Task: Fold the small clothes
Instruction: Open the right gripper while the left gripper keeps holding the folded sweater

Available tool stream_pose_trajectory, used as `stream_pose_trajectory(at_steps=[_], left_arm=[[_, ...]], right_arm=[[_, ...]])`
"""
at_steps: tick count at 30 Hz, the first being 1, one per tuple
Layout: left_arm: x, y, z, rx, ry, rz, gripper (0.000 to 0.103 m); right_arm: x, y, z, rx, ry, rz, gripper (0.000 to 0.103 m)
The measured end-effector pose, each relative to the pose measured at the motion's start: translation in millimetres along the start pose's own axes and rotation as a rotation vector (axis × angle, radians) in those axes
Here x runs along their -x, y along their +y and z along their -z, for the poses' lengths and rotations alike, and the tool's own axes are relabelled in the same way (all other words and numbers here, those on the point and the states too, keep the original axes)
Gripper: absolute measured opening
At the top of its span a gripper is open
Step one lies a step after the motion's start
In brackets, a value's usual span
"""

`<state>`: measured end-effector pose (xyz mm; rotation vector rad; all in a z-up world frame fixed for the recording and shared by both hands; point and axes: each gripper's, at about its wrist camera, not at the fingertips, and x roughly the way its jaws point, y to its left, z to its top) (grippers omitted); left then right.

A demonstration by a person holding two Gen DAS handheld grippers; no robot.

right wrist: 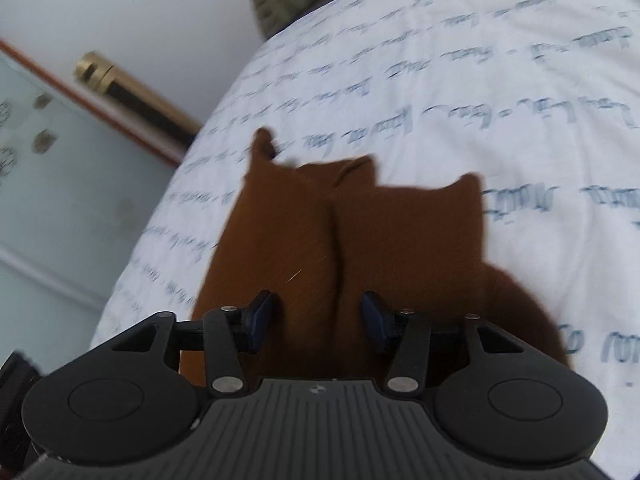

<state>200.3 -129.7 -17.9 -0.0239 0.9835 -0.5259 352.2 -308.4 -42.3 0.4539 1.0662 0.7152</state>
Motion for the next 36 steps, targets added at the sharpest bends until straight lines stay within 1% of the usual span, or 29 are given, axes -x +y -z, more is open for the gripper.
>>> stream_pose_trajectory(at_steps=[1,2,3,4,5,6,9,10,12,13,14,16,17,18,19,20,21,22,23,24,25,27,30,32,33,35,36], left_arm=[[-0.3,1.5,0.0,0.002,-0.002,0.003,0.006],[-0.2,2.1,0.4,0.007,-0.002,0.004,0.006],[0.3,1.9,1.2,0.011,-0.002,0.005,0.007],[0.7,2.5,1.4,0.017,-0.001,0.006,0.007],[1.3,2.9,1.7,0.024,0.001,0.007,0.007],[1.8,3.1,1.4,0.029,0.004,0.009,0.007],[3.2,5.4,-1.2,0.044,0.021,0.015,0.007],[3.4,6.8,-2.3,0.045,0.025,0.016,0.007],[8.1,5.5,-2.2,0.049,0.023,0.020,0.007],[9.8,4.6,-2.2,0.050,0.019,0.023,0.007],[9.9,4.6,-3.2,0.048,0.017,0.028,0.007],[9.5,1.4,-4.3,0.043,0.022,0.033,0.007],[7.7,0.3,-5.4,0.043,0.028,0.034,0.007],[5.7,-1.7,-6.2,0.040,0.036,0.033,0.007],[3.6,-4.6,-6.9,0.033,0.048,0.025,0.007],[1.6,-7.4,-7.4,0.025,0.062,0.012,0.007],[0.0,-9.2,-8.0,0.020,0.072,0.002,0.007],[0.8,-10.1,-7.4,0.018,0.075,0.000,0.007],[3.3,-10.3,-6.4,0.011,0.077,0.009,0.007],[5.7,-9.4,-5.4,0.005,0.082,0.021,0.007],[7.7,-6.2,-5.0,0.007,0.087,0.034,0.007],[10.2,0.4,-6.7,0.021,0.100,0.057,0.007],[14.7,5.9,-13.4,0.059,0.116,0.105,0.007],[21.5,8.1,-18.6,0.066,0.095,0.123,0.007],[25.7,9.5,-21.8,0.062,0.079,0.119,0.008],[29.6,8.9,-30.0,0.045,0.052,0.108,0.008],[31.2,6.4,-31.8,0.046,0.039,0.104,0.008]], right_arm=[[-3.7,3.1,-0.2,0.022,0.011,0.006,0.055],[-9.2,5.6,-0.2,0.038,0.022,0.020,0.051],[-12.0,7.9,-1.9,0.045,0.020,0.030,0.036],[-11.9,8.6,-2.7,0.034,0.010,0.015,0.026],[-7.8,8.5,-1.5,0.003,-0.006,-0.020,0.023],[-3.9,9.8,-0.3,-0.009,-0.035,-0.042,0.022],[11.2,18.9,7.9,0.001,-0.121,-0.054,0.021],[21.9,25.0,13.5,0.021,-0.162,-0.053,0.021],[48.4,48.6,27.8,0.119,-0.264,-0.010,0.021],[60.6,60.9,35.6,0.169,-0.304,0.031,0.020],[69.9,76.1,44.0,0.231,-0.341,0.115,0.020],[72.2,101.9,59.6,0.375,-0.379,0.334,0.020],[64.9,109.5,65.1,0.439,-0.378,0.455,0.019],[51.5,110.2,66.9,0.476,-0.359,0.576,0.019],[35.3,104.1,65.8,0.497,-0.323,0.655,0.020],[19.8,91.7,61.5,0.483,-0.266,0.670,0.023],[8.0,75.5,55.2,0.433,-0.211,0.639,0.036],[5.4,62.1,50.6,0.375,-0.211,0.608,0.040],[11.3,55.6,47.3,0.326,-0.238,0.596,0.046],[24.7,53.4,44.2,0.267,-0.287,0.592,0.059],[39.8,54.7,45.1,0.227,-0.346,0.585,0.063],[74.1,55.7,51.6,0.192,-0.445,0.534,0.063],[103.5,49.3,54.9,0.138,-0.479,0.492,0.063],[112.3,37.9,55.7,0.089,-0.444,0.451,0.063],[109.2,33.3,58.6,0.066,-0.430,0.431,0.063],[104.4,23.4,64.3,0.018,-0.373,0.376,0.062],[95.1,19.5,68.8,-0.008,-0.350,0.355,0.053]])
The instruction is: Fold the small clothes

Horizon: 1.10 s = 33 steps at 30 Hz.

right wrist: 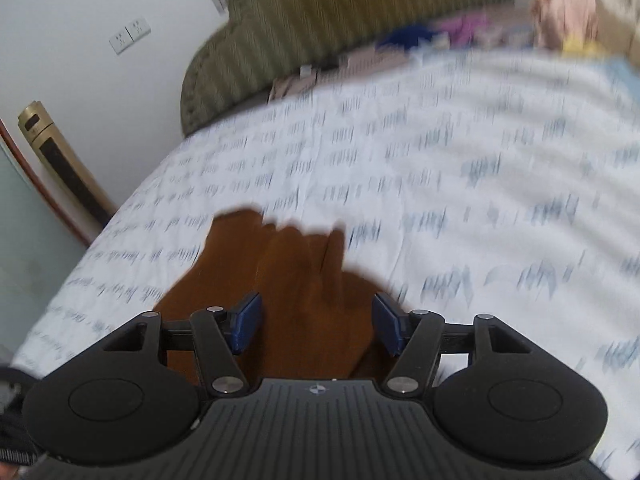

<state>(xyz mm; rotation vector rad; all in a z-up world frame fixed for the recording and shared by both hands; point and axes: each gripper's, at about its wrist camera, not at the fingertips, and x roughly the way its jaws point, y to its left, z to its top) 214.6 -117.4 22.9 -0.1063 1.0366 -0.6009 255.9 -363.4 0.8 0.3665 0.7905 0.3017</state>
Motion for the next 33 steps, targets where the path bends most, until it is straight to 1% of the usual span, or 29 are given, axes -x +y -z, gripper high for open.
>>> stream_pose_trajectory(at_steps=[1,2,4,5,6,7,9,10,11,13,14,15,17,18,19,20,21,22,23,24,25,26,27,29,30,31,33], left_arm=[[-1.3,0.2,-4.8,-0.004,-0.014,0.000,0.008],[-5.4,-1.2,-9.6,-0.004,-0.025,-0.008,0.008],[-17.1,1.6,-16.9,0.003,-0.036,-0.071,0.008],[-26.4,4.4,-19.1,0.005,-0.028,-0.096,0.008],[-35.4,6.7,-18.9,0.020,-0.013,-0.105,0.008],[-40.6,9.7,-16.5,0.038,-0.002,-0.098,0.008],[-42.4,9.8,-9.9,0.034,-0.017,-0.084,0.008],[-42.2,8.6,-6.4,0.026,-0.028,-0.089,0.008],[-43.8,8.2,-3.3,0.028,-0.027,-0.091,0.007],[-48.2,7.3,1.0,0.025,-0.001,-0.091,0.007],[-45.5,5.9,3.4,0.022,-0.001,-0.091,0.007],[-44.6,5.5,3.5,0.019,0.001,-0.094,0.007],[-43.9,7.3,0.7,0.036,0.018,-0.083,0.008],[-42.7,10.2,0.3,0.050,0.025,-0.071,0.008],[-40.2,12.2,-0.3,0.058,0.030,-0.060,0.008],[-38.7,13.9,-0.5,0.062,0.034,-0.054,0.008],[-39.1,15.2,-0.5,0.063,0.035,-0.053,0.008],[-39.4,15.5,-0.5,0.061,0.036,-0.050,0.008],[-40.0,15.7,0.0,0.061,0.034,-0.051,0.008],[-40.4,15.7,0.8,0.064,0.031,-0.054,0.008],[-40.6,14.8,1.4,0.066,0.028,-0.059,0.008],[-40.6,12.7,2.4,0.060,0.022,-0.068,0.008],[-40.8,10.0,3.4,0.048,0.017,-0.082,0.008],[-41.1,5.7,5.9,0.028,0.012,-0.098,0.008],[-41.4,2.8,7.3,0.015,0.004,-0.111,0.008],[-41.5,0.6,8.4,0.005,-0.001,-0.123,0.008],[-42.0,-4.3,10.2,-0.006,-0.011,-0.147,0.008]], right_arm=[[-10.6,0.3,5.5,-0.023,0.026,-0.016,0.043],[-13.1,-0.4,12.0,-0.051,0.042,-0.040,0.027],[-13.0,-0.5,19.6,-0.113,0.019,-0.057,0.022],[-8.4,1.6,19.4,-0.115,-0.011,-0.057,0.018],[-1.8,6.3,18.3,-0.093,-0.048,-0.044,0.007],[8.1,14.4,16.8,-0.047,-0.093,-0.018,0.007],[29.2,32.8,16.6,0.076,-0.192,0.043,0.005],[32.6,37.7,16.9,0.110,-0.202,0.069,0.005],[27.4,38.0,17.2,0.125,-0.170,0.096,0.005],[10.8,30.6,20.7,0.132,-0.117,0.144,0.005],[5.4,27.2,22.3,0.127,-0.111,0.166,0.006],[0.6,23.1,22.0,0.108,-0.104,0.179,0.006],[-9.0,13.5,18.8,0.061,-0.055,0.175,0.006],[-6.9,11.5,14.9,0.034,-0.064,0.174,0.009],[0.9,13.3,12.8,0.022,-0.099,0.175,0.014],[13.0,19.0,10.6,0.030,-0.150,0.174,0.016],[25.0,26.8,10.7,0.045,-0.192,0.170,0.017],[34.3,35.2,11.3,0.064,-0.212,0.150,0.017],[40.3,42.6,12.6,0.083,-0.204,0.115,0.017],[42.4,50.5,16.5,0.100,-0.176,0.074,0.018],[40.7,57.0,23.1,0.110,-0.138,0.038,0.018],[36.6,61.3,31.3,0.120,-0.101,0.026,0.019],[29.4,64.2,40.7,0.136,-0.057,0.048,0.021],[12.4,64.3,60.9,0.180,-0.017,0.161,0.023],[8.0,60.5,68.2,0.184,-0.033,0.176,0.025],[7.3,56.4,72.0,0.175,-0.059,0.167,0.025],[7.6,53.3,68.5,0.141,-0.055,0.156,0.026]])
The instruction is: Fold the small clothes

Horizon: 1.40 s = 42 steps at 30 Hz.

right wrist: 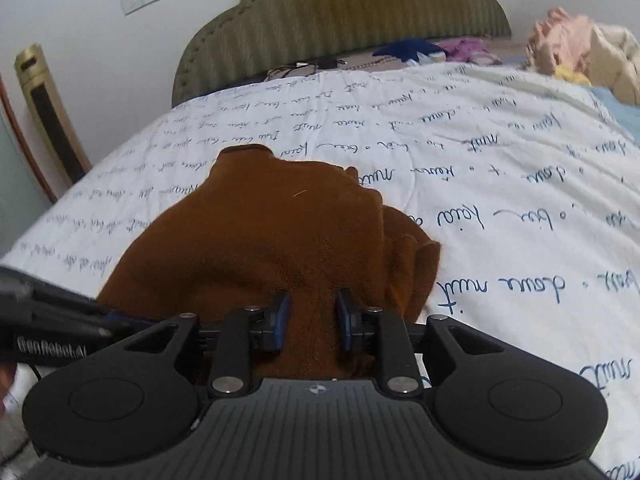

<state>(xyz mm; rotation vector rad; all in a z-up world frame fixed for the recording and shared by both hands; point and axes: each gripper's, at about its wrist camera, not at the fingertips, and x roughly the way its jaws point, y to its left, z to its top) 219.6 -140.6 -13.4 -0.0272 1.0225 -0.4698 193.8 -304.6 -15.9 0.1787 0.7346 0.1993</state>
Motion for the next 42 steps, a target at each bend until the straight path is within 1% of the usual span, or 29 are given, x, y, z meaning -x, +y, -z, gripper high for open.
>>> stream_pose_trajectory(at_steps=[3,5,6,8,10,11,12,13,14,15,16,17,19,20,23,25,27,28,30,32,33,34,35,36,37,38,40,41,42], left_arm=[[2.1,-5.7,2.3,-0.010,-0.015,-0.030,0.008],[5.5,-8.6,4.1,-0.020,-0.026,-0.051,0.008],[7.6,-10.6,4.8,-0.028,-0.032,-0.063,0.008],[13.4,-13.3,6.7,-0.043,-0.047,-0.091,0.009],[19.4,-14.6,7.8,-0.049,-0.060,-0.112,0.009],[23.3,-14.5,8.8,-0.048,-0.071,-0.122,0.009],[27.0,-14.1,9.8,-0.051,-0.085,-0.131,0.009],[28.9,-13.7,10.8,-0.061,-0.095,-0.144,0.009],[28.2,-12.2,12.1,-0.069,-0.091,-0.159,0.008],[25.3,-10.0,13.5,-0.063,-0.072,-0.162,0.009],[21.5,-5.3,16.7,-0.046,-0.047,-0.151,0.009],[19.3,-2.2,20.7,-0.038,-0.036,-0.137,0.008],[20.9,-0.5,29.2,-0.051,-0.053,-0.137,0.008],[24.2,0.2,31.8,-0.054,-0.062,-0.133,0.009],[38.3,8.5,32.4,-0.026,-0.088,-0.094,0.009],[46.8,14.0,26.7,-0.010,-0.115,-0.110,0.009],[51.6,17.0,17.5,-0.006,-0.134,-0.125,0.009],[51.9,18.2,13.2,-0.001,-0.138,-0.129,0.009],[45.6,20.8,5.5,0.008,-0.131,-0.145,0.009],[40.6,26.0,5.8,0.027,-0.119,-0.155,0.009],[41.7,30.0,8.9,0.038,-0.127,-0.143,0.009],[42.6,33.9,12.5,0.035,-0.135,-0.132,0.009],[41.6,37.1,14.9,0.022,-0.132,-0.130,0.009],[40.3,39.7,16.8,0.015,-0.122,-0.138,0.009],[41.7,42.3,18.8,0.018,-0.117,-0.144,0.009],[45.6,43.6,21.0,0.017,-0.121,-0.143,0.009],[55.9,44.4,27.0,0.010,-0.136,-0.148,0.009],[59.2,44.2,29.0,0.003,-0.142,-0.149,0.013],[61.6,44.6,31.4,0.001,-0.144,-0.147,0.026]], right_arm=[[6.1,0.9,-8.7,-0.001,0.015,-0.012,0.027],[21.6,2.5,-12.0,-0.024,-0.016,-0.035,0.028],[32.9,5.4,-11.6,-0.024,-0.046,-0.041,0.032],[50.2,12.5,-4.9,0.001,-0.072,-0.037,0.036],[53.9,19.8,3.8,0.023,-0.054,-0.041,0.036],[52.7,24.4,12.3,0.039,-0.033,-0.034,0.038],[49.5,28.7,20.5,0.061,-0.016,0.002,0.040],[43.9,32.1,28.8,0.089,-0.002,0.059,0.041],[36.7,33.3,37.0,0.108,0.021,0.109,0.051],[25.6,27.7,44.0,0.088,0.068,0.129,0.054],[21.5,15.4,49.6,0.014,0.059,0.095,0.055],[22.7,7.1,50.9,-0.021,0.039,0.065,0.055],[30.0,2.1,45.6,-0.048,0.048,0.044,0.055],[36.0,1.6,42.7,-0.051,0.037,0.033,0.055],[63.6,3.2,32.9,-0.054,-0.041,0.026,0.055],[81.7,5.0,23.9,-0.050,-0.108,0.019,0.054],[88.9,8.7,12.6,-0.029,-0.143,0.004,0.054],[85.1,12.1,7.2,-0.017,-0.142,-0.012,0.054],[69.2,17.4,2.0,-0.007,-0.110,-0.034,0.054],[45.4,18.7,3.4,-0.007,-0.058,0.014,0.053],[40.8,17.6,5.8,-0.024,-0.044,0.025,0.053],[40.3,13.1,9.3,-0.061,-0.040,0.014,0.053],[42.9,5.7,13.2,-0.109,-0.042,-0.004,0.059],[44.4,-3.6,17.4,-0.161,-0.040,-0.022,0.069],[45.2,-13.4,23.1,-0.211,-0.031,-0.038,0.070],[44.8,-21.5,27.2,-0.253,-0.020,-0.052,0.070],[43.1,-32.9,34.1,-0.312,0.004,-0.122,0.070],[41.3,-34.6,38.3,-0.337,0.013,-0.156,0.070],[37.8,-34.7,40.0,-0.347,0.026,-0.183,0.070]])
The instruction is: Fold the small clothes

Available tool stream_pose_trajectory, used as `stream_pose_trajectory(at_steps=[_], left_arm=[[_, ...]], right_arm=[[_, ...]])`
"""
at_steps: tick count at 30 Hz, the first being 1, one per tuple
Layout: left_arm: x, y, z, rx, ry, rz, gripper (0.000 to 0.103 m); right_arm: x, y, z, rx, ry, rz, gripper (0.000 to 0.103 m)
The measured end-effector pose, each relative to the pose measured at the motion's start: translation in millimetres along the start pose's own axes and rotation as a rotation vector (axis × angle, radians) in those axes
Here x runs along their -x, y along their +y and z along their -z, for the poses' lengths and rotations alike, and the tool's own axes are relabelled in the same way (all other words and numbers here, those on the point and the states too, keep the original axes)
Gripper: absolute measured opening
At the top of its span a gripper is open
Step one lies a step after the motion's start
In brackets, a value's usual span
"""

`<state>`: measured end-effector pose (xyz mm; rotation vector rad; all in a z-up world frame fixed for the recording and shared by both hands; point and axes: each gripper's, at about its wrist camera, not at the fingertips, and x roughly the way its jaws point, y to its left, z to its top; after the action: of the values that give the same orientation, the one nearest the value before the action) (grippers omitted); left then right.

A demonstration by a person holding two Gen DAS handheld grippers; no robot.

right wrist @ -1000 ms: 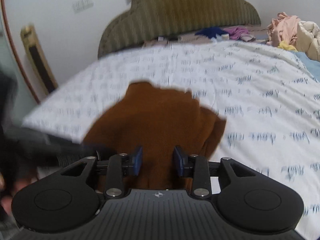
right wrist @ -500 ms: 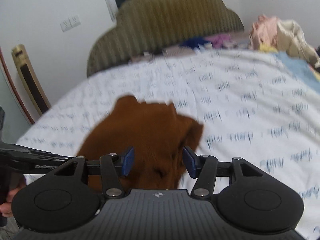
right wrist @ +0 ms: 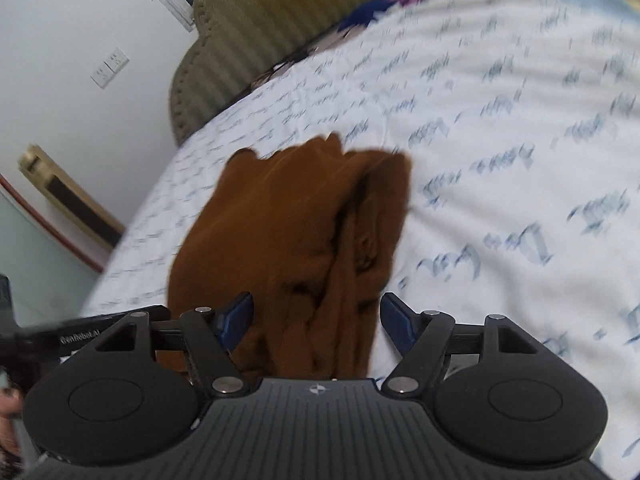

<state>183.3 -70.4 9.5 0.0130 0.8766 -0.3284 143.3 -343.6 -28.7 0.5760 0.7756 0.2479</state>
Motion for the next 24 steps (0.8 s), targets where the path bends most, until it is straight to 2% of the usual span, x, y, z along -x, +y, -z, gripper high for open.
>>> stream_pose_trajectory(at_steps=[1,2,3,4,6,8,10,11,12,15,16,18,24], left_arm=[[0.8,0.9,2.2,0.003,0.000,0.005,0.037],[-1.1,0.9,4.8,0.002,0.003,0.018,0.062],[-3.9,0.3,7.3,0.001,0.005,0.024,0.069],[-5.4,-2.0,9.8,-0.004,0.004,0.021,0.069],[-10.0,-7.5,11.9,-0.028,0.006,0.020,0.069],[-14.7,-13.5,11.7,-0.036,0.020,0.034,0.069],[-19.1,-21.1,11.1,-0.056,0.038,0.070,0.069],[-23.2,-24.6,10.7,-0.054,0.057,0.080,0.067],[-27.4,-26.2,11.1,-0.042,0.074,0.081,0.048],[-29.4,-25.9,14.0,-0.014,0.077,0.081,0.023],[-26.5,-23.9,13.9,-0.009,0.070,0.091,0.018],[-18.1,-17.5,13.2,0.014,0.057,0.121,0.015],[9.2,-11.4,16.2,0.044,0.048,0.197,0.014]], right_arm=[[-6.3,0.7,0.8,0.005,0.021,-0.012,0.070],[-12.8,2.5,2.5,0.012,0.041,-0.008,0.070],[-20.0,4.4,4.2,0.020,0.054,0.001,0.067],[-23.3,8.4,5.7,0.040,0.044,0.011,0.063],[-25.0,16.4,6.9,0.073,0.044,0.036,0.042],[-21.4,15.8,7.2,0.046,0.049,0.018,0.025],[-20.3,19.7,6.7,0.059,0.050,0.001,0.023],[-18.6,23.0,7.6,0.071,0.048,0.001,0.022],[-18.1,24.8,8.0,0.062,0.049,-0.011,0.021],[-13.4,21.9,7.1,0.013,0.036,-0.054,0.020],[-9.9,20.9,7.9,-0.003,0.029,-0.068,0.020],[-3.0,18.8,10.0,-0.031,0.025,-0.112,0.019],[24.8,16.7,15.9,-0.122,0.024,-0.221,0.019]])
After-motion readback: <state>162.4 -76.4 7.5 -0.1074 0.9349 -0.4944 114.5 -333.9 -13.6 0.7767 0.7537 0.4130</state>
